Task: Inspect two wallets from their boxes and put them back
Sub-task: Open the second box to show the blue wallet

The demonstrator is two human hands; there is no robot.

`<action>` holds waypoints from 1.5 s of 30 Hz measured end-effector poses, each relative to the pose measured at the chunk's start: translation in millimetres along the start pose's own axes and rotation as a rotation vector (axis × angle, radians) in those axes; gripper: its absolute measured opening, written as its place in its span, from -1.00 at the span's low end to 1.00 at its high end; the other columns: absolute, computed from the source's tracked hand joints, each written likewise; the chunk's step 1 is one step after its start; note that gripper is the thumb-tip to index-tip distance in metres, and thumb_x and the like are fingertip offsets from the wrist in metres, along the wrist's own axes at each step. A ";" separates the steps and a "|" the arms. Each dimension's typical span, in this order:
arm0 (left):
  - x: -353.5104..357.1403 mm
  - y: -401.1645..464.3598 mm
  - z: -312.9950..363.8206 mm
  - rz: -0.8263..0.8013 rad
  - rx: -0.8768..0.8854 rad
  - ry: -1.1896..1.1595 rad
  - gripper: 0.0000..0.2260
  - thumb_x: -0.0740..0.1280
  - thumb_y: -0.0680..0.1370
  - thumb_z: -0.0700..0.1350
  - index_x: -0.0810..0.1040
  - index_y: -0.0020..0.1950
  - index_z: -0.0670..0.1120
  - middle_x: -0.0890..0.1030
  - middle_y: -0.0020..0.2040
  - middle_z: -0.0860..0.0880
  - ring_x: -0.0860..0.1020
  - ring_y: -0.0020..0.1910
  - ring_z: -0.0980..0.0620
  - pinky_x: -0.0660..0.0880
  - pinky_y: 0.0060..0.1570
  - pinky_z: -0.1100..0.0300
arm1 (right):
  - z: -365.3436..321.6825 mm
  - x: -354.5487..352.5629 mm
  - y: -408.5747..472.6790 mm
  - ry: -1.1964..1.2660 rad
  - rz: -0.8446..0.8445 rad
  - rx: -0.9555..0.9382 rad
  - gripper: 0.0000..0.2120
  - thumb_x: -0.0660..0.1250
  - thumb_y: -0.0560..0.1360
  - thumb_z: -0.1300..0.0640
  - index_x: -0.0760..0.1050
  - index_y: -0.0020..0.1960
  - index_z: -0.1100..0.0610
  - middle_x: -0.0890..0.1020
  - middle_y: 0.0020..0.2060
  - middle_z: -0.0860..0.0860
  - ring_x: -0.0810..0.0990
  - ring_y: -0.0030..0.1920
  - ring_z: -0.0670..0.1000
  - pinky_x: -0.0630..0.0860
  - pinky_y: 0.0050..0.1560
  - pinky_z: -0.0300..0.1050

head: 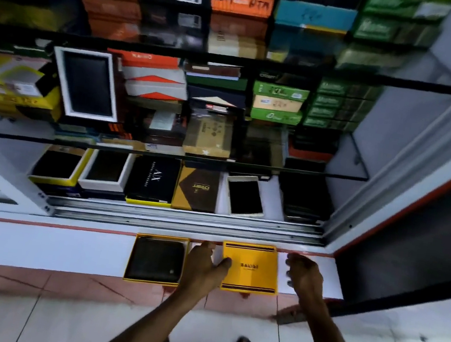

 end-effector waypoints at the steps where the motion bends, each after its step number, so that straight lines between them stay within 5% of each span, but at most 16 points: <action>1: 10.3 3.8 2.5 -0.025 -0.025 0.044 -0.52 0.40 0.45 0.06 0.49 0.29 -0.12 0.58 0.26 -0.12 0.53 0.26 -0.09 0.45 0.19 0.12 | 7.7 3.8 5.8 0.068 -0.072 0.073 -0.64 0.17 0.59 0.02 0.63 -0.01 0.24 0.69 0.05 0.28 0.65 -0.07 0.24 0.58 0.02 0.11; 3: 28.8 8.8 7.4 -0.058 -0.077 0.130 -0.42 0.39 0.42 0.14 0.41 0.33 -0.14 0.54 0.29 -0.15 0.48 0.30 -0.13 0.42 0.18 0.10 | 13.5 10.3 10.1 0.098 -0.231 0.136 -0.62 0.13 0.62 -0.02 0.62 -0.09 0.18 0.68 0.09 0.29 0.65 -0.03 0.23 0.56 0.00 0.06; 6: 48.1 12.9 13.5 -0.056 -0.150 0.197 -0.27 0.41 0.38 0.23 0.32 0.35 -0.22 0.46 0.29 -0.22 0.42 0.29 -0.20 0.41 0.16 0.07 | 14.3 15.5 10.6 0.148 -0.354 0.153 -0.51 0.02 0.65 -0.11 0.60 0.07 0.20 0.65 0.09 0.29 0.62 0.13 0.28 0.53 0.20 0.15; 12: 61.7 3.8 27.3 0.015 -0.302 0.257 0.20 0.38 0.01 0.52 0.21 0.41 -0.21 0.38 0.31 -0.20 0.37 0.33 -0.25 0.43 0.20 -0.14 | 13.7 7.6 10.4 0.283 -0.443 0.212 -0.45 -0.02 0.62 -0.24 0.58 0.00 0.13 0.64 0.00 0.19 0.60 0.02 0.19 0.52 0.06 0.05; 16: 66.1 -2.2 32.8 0.111 -0.319 0.261 0.27 0.38 -0.16 0.54 0.21 0.36 -0.16 0.39 0.28 -0.19 0.38 0.30 -0.25 0.40 0.20 -0.18 | 14.1 4.4 12.6 0.346 -0.489 0.217 -0.43 0.02 0.60 -0.27 0.62 -0.01 0.13 0.68 -0.10 0.13 0.63 -0.08 0.13 0.54 -0.03 -0.02; 20: 66.2 -1.2 26.6 0.092 -0.349 0.178 0.11 0.43 -0.07 0.46 0.30 0.32 -0.11 0.46 0.24 -0.16 0.43 0.26 -0.23 0.40 0.17 -0.09 | 19.4 2.4 14.1 0.330 -0.468 0.177 -0.68 0.21 0.59 -0.08 0.65 -0.05 0.09 0.71 -0.09 0.13 0.67 -0.08 0.12 0.58 0.00 0.02; 23: 49.9 -2.4 20.3 0.022 -0.224 -0.116 -0.40 0.41 0.13 0.40 0.60 -0.03 0.01 0.67 -0.10 0.00 0.60 -0.06 -0.09 0.53 -0.06 0.01 | 23.4 2.4 19.0 0.147 -0.344 0.030 -0.86 0.40 0.43 0.11 0.69 -0.06 0.09 0.72 -0.11 0.15 0.70 -0.14 0.11 0.65 0.07 0.07; 25: 26.9 -12.6 16.1 0.032 -0.186 -0.366 -0.69 0.41 0.35 0.17 0.62 -0.13 -0.06 0.62 -0.27 -0.02 0.58 -0.20 -0.08 0.47 -0.25 0.10 | 17.3 -1.5 18.9 -0.068 -0.203 -0.125 -0.87 0.46 0.39 0.14 0.74 -0.08 0.09 0.76 -0.18 0.10 0.73 -0.15 0.06 0.66 0.07 -0.03; 27: 2.9 -21.1 3.4 0.095 -0.190 -0.520 -0.87 0.35 0.49 -0.03 0.60 -0.12 -0.08 0.59 -0.22 -0.08 0.59 -0.19 -0.08 0.55 -0.31 0.11 | 10.6 -4.6 15.0 -0.142 -0.145 -0.230 -0.89 0.49 0.39 0.18 0.75 -0.11 0.12 0.77 -0.20 0.09 0.71 -0.20 -0.03 0.62 -0.05 -0.31; 29: -14.8 -27.2 -9.3 0.146 -0.167 -0.550 -0.88 0.33 0.48 -0.01 0.57 -0.15 -0.04 0.58 -0.19 -0.12 0.59 -0.19 -0.07 0.63 -0.31 0.01 | 3.7 -11.4 13.0 -0.209 -0.099 -0.332 -0.90 0.50 0.39 0.19 0.75 -0.10 0.14 0.77 -0.21 0.07 0.62 -0.31 -0.22 0.44 -0.25 -0.58; 32: -28.1 -34.7 -24.2 0.201 -0.179 -0.562 -0.84 0.28 0.54 -0.06 0.54 -0.22 -0.05 0.56 -0.29 -0.10 0.53 -0.33 -0.01 0.52 -0.30 0.08 | -0.9 -22.9 8.5 -0.134 -0.104 -0.340 -0.95 0.52 0.38 0.23 0.75 -0.17 0.13 0.72 -0.42 -0.09 0.60 -0.48 -0.33 0.56 -0.26 -0.46; 34: -30.1 -34.8 -31.6 0.217 -0.191 -0.544 -0.83 0.28 0.57 -0.14 0.57 -0.20 -0.05 0.58 -0.30 -0.06 0.53 -0.35 0.03 0.49 -0.28 0.12 | -2.5 -29.6 3.8 -0.042 -0.123 -0.285 -0.86 0.52 0.38 0.30 0.72 -0.24 0.07 0.67 -0.53 -0.18 0.65 -0.49 -0.24 0.65 -0.29 -0.32; 37: -15.6 -25.1 -45.0 0.160 -0.264 -0.521 -0.90 0.36 0.53 -0.17 0.67 -0.03 -0.08 0.68 -0.14 -0.12 0.64 -0.15 -0.09 0.58 -0.08 -0.04 | -11.4 -27.7 -3.3 0.052 -0.151 -0.264 -0.90 0.52 0.36 0.34 0.73 -0.18 0.18 0.72 -0.44 -0.05 0.72 -0.37 -0.01 0.68 -0.28 -0.17; 40: 2.9 -13.2 -51.8 0.114 -0.339 -0.491 -0.86 0.37 0.50 -0.22 0.71 -0.16 -0.04 0.72 -0.08 -0.18 0.67 -0.05 -0.18 0.62 0.04 -0.13 | -17.9 -15.7 -9.2 0.036 -0.179 -0.235 -0.90 0.53 0.34 0.35 0.73 -0.15 0.25 0.74 -0.26 0.23 0.72 -0.33 0.10 0.69 -0.25 -0.09; 45: 24.1 0.3 -47.0 -0.019 -0.395 -0.483 -0.77 0.36 0.39 -0.10 0.63 -0.16 -0.27 0.69 -0.11 -0.30 0.66 -0.09 -0.21 0.59 0.05 -0.10 | -22.0 -0.1 -12.7 -0.093 -0.102 -0.277 -0.89 0.52 0.29 0.36 0.66 -0.24 0.19 0.75 -0.27 0.19 0.75 -0.26 0.18 0.71 -0.15 0.12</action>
Point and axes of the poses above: each hand's wrist, its own y-axis towards the middle knuckle, its own x-axis out of the palm, z = x × y, the point moved 6 cm from there along y, towards the middle knuckle
